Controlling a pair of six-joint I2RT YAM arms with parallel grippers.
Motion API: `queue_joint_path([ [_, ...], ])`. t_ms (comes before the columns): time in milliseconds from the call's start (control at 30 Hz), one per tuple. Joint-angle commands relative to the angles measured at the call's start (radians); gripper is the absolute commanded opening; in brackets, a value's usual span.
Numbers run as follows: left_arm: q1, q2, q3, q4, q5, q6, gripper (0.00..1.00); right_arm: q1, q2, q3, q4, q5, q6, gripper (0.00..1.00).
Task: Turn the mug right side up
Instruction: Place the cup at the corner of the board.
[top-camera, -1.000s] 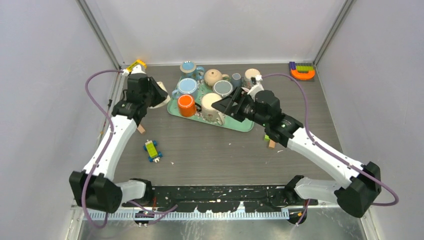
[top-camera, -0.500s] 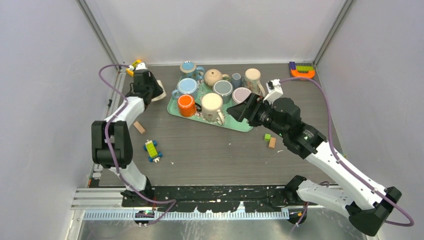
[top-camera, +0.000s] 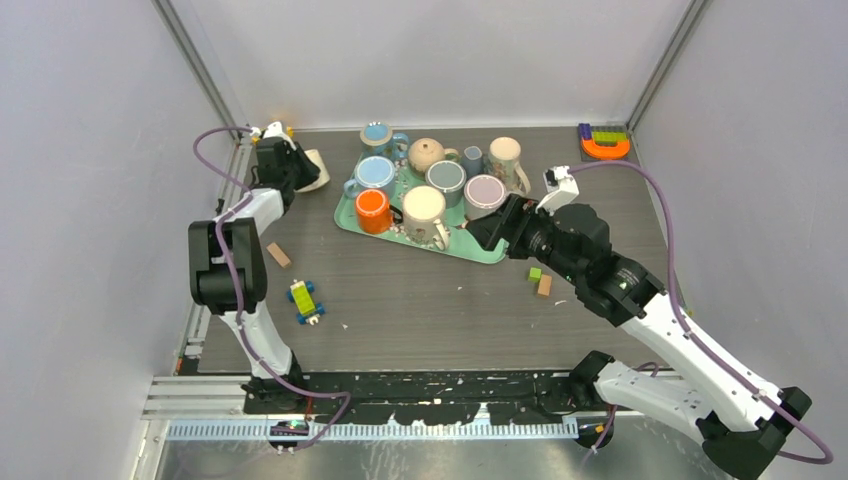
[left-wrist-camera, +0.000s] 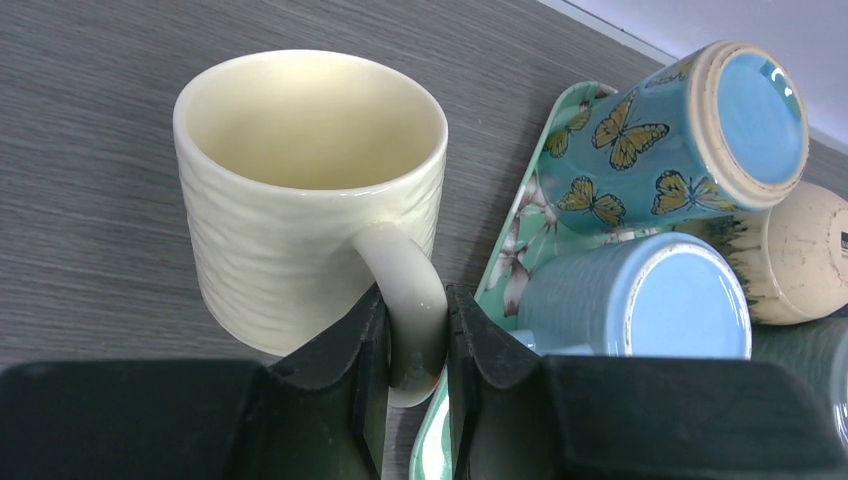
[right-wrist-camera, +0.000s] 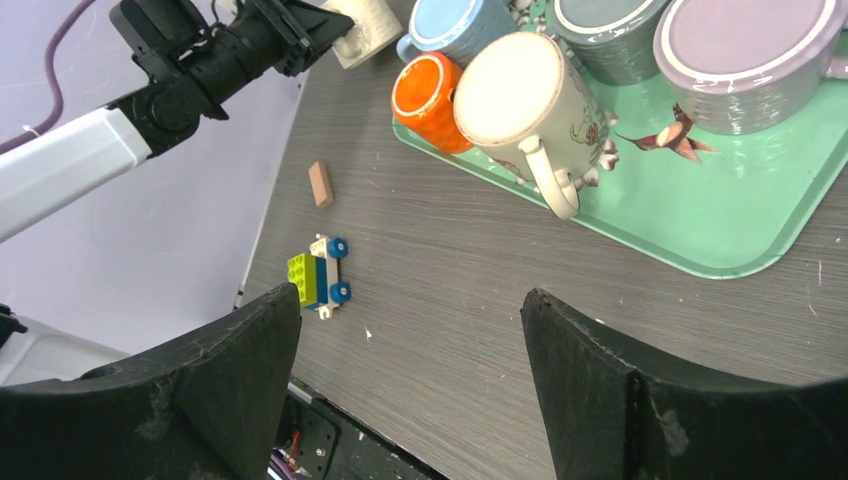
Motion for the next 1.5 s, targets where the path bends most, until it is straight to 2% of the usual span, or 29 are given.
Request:
queue_joint_path([
  [0,0.008,0.018,0.034,0.084,0.034,0.021,0.09,0.001,0.013,-0.013,0.024,0.02,-0.02,0.85],
  [300,0.007,0.008,-0.018,0.05,-0.013,0.003,0.3,0.001,0.021,-0.043,0.045,0.02,-0.003,0.86],
  [467,0.007,0.002,-0.031,0.021,-0.035,0.007,0.38,0.001,0.01,-0.063,0.044,0.015,0.004,0.86],
  [900,0.007,0.028,-0.004,-0.036,-0.045,0.019,0.42,0.002,0.017,-0.064,-0.014,0.038,-0.009,0.88],
  [1167,-0.008,-0.052,0.068,-0.189,-0.043,0.018,0.69,0.001,0.13,0.043,-0.145,0.163,-0.097,0.98],
  [1333,-0.043,-0.139,0.071,-0.306,-0.078,-0.003,0.86,-0.001,0.237,0.083,-0.115,0.136,-0.184,1.0],
  [1467,-0.114,-0.244,0.047,-0.4,-0.135,-0.033,0.98,-0.001,0.354,0.133,-0.08,0.079,-0.254,1.0],
])
